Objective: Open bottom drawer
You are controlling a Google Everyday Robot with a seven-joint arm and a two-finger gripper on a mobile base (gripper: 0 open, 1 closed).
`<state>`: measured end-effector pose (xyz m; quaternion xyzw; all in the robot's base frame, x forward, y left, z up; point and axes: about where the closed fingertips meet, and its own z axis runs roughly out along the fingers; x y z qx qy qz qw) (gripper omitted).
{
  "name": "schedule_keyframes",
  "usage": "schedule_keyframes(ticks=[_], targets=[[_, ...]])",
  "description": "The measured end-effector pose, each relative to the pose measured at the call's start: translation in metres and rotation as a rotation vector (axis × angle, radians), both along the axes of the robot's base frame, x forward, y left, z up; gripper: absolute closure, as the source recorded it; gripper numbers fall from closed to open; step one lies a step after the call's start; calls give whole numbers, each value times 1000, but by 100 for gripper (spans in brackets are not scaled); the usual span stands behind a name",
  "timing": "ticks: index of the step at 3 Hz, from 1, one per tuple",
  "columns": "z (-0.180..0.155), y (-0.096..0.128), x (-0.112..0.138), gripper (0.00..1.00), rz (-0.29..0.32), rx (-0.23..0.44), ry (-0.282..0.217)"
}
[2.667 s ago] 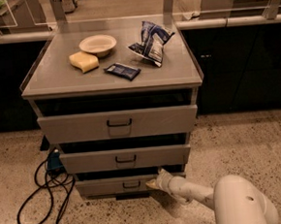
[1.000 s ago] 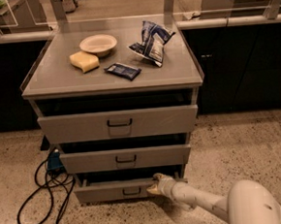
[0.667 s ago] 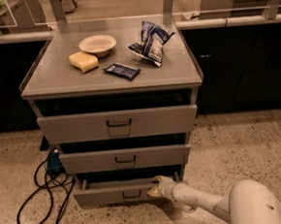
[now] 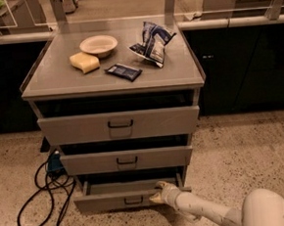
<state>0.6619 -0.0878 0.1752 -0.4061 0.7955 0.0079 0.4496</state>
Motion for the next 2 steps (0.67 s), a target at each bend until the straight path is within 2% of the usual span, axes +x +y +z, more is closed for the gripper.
schedule_keyframes(ticks=[1,2], targets=[[-1,0,-12,100,-8,2,-11],[2,0,-13,100,-8,2,-11]])
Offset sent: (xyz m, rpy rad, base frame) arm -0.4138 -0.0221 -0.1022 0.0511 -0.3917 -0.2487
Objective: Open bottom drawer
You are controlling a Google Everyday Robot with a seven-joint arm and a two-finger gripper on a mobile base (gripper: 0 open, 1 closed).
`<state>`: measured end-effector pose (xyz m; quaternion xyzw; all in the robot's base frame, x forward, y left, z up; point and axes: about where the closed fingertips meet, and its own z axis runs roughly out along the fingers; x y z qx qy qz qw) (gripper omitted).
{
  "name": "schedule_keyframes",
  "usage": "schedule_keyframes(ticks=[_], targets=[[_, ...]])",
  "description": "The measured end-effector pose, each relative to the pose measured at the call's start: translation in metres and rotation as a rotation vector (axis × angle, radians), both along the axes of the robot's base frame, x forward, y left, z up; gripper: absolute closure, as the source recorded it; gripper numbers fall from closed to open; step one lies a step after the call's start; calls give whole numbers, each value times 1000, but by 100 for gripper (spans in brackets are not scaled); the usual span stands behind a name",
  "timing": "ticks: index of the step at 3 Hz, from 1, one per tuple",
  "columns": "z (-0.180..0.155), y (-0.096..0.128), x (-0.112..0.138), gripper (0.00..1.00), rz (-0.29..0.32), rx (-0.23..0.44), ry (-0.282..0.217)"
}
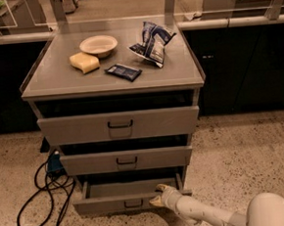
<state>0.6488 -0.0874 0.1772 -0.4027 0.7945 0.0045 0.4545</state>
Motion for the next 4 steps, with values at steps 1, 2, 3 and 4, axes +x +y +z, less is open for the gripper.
schedule_keyframes(ticks=[1,2,3,4], targets=[[-2,1,-11,100,-7,1,-11],[1,1,-12,100,-7,1,-11],[-3,1,-28,100,-18,3,-30],[1,1,-30,100,-18,3,-30]])
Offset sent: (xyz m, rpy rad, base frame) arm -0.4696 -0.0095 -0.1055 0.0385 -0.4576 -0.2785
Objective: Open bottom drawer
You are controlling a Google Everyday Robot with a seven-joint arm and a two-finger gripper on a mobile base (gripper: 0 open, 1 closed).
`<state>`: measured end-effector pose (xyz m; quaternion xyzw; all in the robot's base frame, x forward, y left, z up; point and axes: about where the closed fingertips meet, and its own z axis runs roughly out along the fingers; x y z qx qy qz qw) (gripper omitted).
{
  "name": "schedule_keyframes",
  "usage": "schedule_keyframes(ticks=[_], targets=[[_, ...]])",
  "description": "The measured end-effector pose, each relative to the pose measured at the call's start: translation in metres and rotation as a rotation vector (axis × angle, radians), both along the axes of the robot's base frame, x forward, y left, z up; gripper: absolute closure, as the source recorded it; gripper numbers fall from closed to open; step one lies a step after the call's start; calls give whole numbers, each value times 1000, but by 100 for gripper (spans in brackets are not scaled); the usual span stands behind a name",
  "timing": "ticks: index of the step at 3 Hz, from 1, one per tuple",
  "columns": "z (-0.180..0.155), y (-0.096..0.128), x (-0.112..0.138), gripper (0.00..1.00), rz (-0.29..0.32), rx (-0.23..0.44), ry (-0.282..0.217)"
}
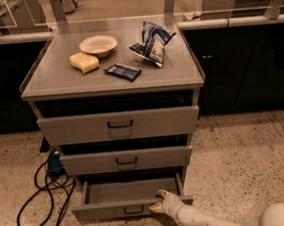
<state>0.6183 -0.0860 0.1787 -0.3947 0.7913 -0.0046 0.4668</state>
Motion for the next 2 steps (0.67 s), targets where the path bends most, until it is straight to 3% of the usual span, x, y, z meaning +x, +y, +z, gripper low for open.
schedule_keyframes(ticks=[1,2], targets=[[-5,1,-18,100,-15,1,-20],[0,1,-20,100,-15,1,-20]])
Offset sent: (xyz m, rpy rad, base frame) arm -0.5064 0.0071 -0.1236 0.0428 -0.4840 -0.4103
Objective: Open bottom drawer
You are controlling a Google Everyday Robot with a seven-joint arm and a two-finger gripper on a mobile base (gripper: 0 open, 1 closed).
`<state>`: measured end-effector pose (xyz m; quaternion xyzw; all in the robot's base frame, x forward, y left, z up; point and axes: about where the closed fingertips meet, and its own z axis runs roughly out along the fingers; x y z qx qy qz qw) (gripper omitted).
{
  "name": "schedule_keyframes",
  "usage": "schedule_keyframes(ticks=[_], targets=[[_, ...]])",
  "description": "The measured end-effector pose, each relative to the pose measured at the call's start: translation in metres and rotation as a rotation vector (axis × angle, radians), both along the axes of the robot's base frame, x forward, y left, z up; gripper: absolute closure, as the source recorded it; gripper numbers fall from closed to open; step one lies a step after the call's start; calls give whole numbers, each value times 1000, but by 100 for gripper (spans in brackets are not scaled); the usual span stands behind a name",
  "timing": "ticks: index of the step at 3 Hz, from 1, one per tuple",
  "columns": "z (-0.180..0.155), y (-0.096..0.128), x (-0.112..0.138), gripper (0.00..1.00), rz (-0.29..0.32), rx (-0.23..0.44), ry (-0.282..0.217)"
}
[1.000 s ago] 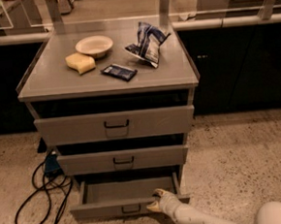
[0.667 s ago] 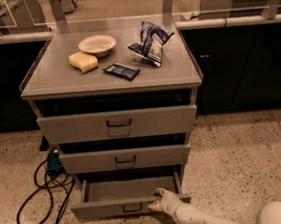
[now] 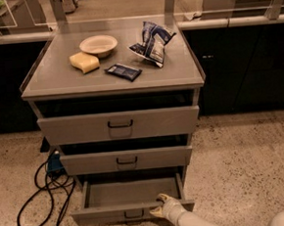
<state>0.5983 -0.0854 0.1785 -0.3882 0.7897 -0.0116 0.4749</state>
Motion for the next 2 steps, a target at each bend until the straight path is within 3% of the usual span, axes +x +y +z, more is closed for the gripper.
schedule_keyframes(ticks=[1,2], targets=[[-4,1,-20,100,-18,2,-20],[0,1,-21,100,-18,2,-20]])
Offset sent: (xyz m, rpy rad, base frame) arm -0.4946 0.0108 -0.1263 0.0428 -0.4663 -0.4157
